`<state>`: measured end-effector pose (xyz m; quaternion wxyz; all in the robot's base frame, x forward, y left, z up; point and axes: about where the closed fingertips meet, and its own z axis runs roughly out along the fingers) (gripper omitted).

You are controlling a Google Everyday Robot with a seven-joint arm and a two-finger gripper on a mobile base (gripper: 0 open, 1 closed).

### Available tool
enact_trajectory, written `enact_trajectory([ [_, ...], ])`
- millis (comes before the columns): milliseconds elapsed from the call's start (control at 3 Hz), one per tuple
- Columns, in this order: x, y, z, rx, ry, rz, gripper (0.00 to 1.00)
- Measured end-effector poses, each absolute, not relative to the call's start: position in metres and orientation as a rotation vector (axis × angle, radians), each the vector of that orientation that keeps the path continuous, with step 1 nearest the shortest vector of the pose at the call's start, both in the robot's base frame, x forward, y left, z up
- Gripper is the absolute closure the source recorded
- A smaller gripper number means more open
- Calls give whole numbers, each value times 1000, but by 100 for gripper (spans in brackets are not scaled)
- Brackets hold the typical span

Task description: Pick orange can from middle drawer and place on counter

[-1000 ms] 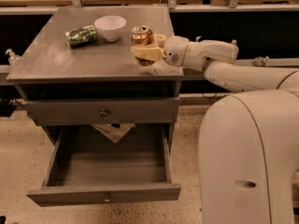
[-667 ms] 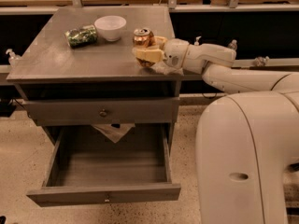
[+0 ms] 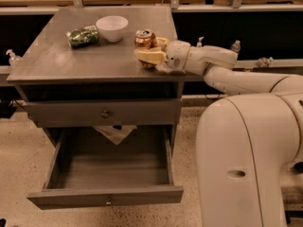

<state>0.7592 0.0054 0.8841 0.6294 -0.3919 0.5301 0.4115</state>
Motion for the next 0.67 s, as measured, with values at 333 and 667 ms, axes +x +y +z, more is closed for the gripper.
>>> enact_trajectory([
  [333, 759, 9, 885, -904, 1206, 941, 32],
  [667, 759, 13, 886, -910, 1199, 940, 9],
])
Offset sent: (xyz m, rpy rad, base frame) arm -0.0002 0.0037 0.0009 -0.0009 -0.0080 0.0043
